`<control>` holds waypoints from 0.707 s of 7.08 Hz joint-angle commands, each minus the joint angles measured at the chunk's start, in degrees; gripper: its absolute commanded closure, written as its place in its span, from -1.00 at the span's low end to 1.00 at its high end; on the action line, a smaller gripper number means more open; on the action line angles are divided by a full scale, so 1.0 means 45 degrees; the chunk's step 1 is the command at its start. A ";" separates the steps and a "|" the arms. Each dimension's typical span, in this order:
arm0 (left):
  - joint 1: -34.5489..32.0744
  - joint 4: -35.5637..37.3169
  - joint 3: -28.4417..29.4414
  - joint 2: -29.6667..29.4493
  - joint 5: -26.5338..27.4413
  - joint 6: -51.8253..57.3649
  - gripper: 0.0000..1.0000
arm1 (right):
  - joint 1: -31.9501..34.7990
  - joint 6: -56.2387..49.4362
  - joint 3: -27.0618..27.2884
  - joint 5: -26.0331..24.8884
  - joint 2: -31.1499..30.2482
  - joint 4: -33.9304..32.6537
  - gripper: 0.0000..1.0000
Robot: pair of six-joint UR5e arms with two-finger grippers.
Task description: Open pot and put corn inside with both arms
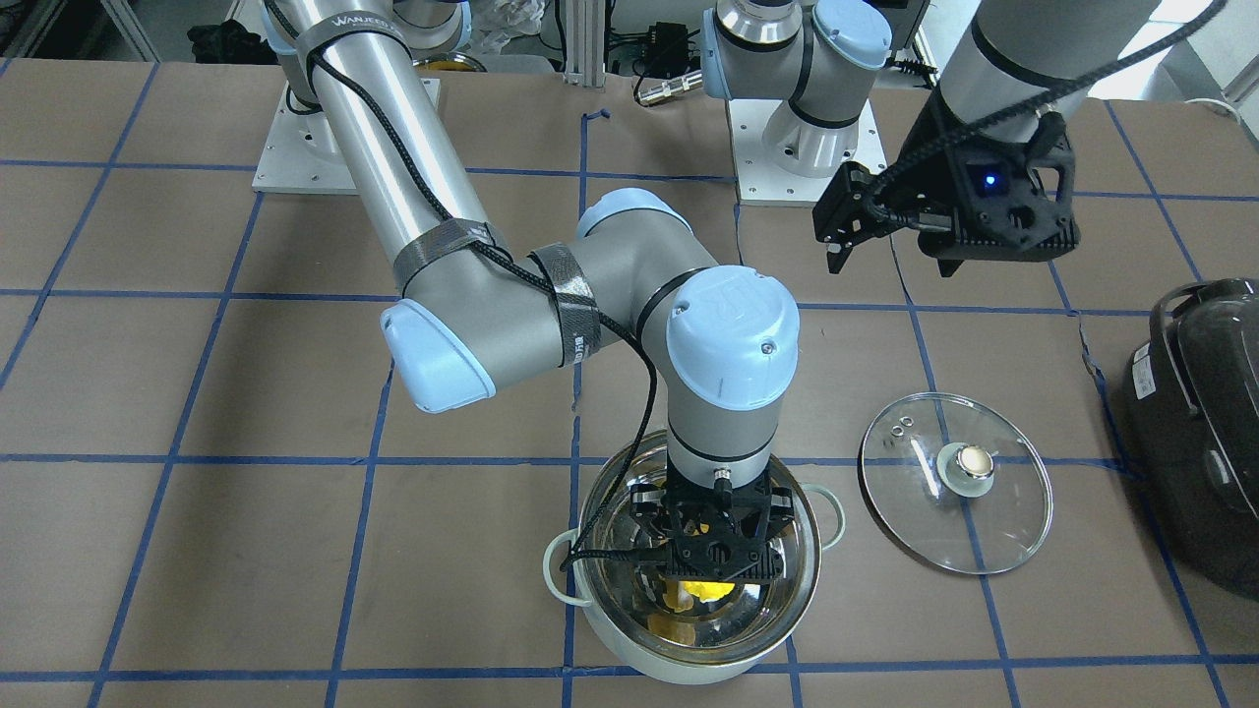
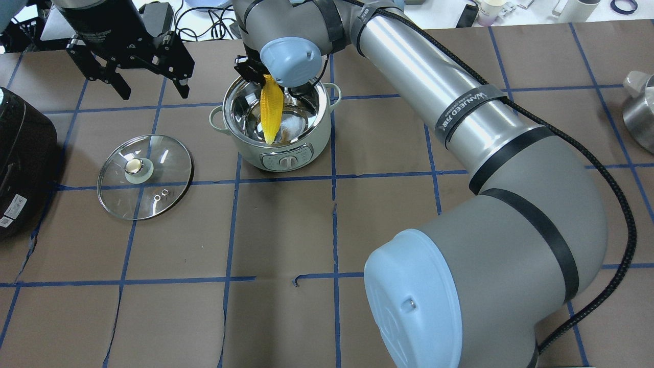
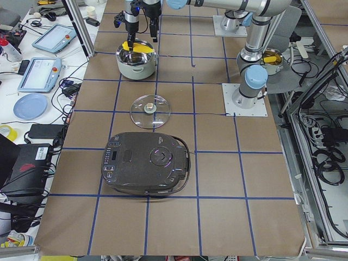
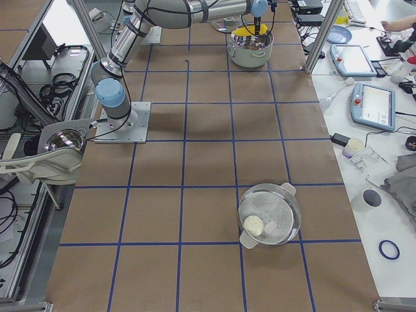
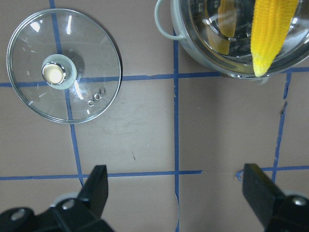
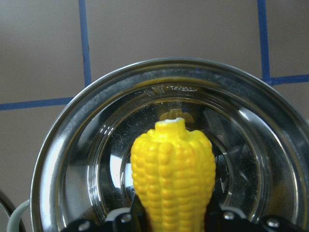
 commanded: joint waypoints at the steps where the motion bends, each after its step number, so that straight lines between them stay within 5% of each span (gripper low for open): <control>1: -0.0220 0.0515 -0.1211 0.0841 -0.0017 -0.0520 -1.00 | 0.0118 -0.0030 0.1207 0.0033 -0.0211 -0.1280 -1.00; 3: -0.0220 0.1592 -0.2522 0.1643 0.0002 -0.0424 -1.00 | 0.0118 -0.0205 0.1250 0.0013 -0.0426 -0.1265 -1.00; 5: -0.0142 0.3166 -0.2548 0.1317 -0.0037 -0.0442 -1.00 | -0.0056 -0.0731 0.1386 -0.0084 -0.1088 -0.0491 -1.00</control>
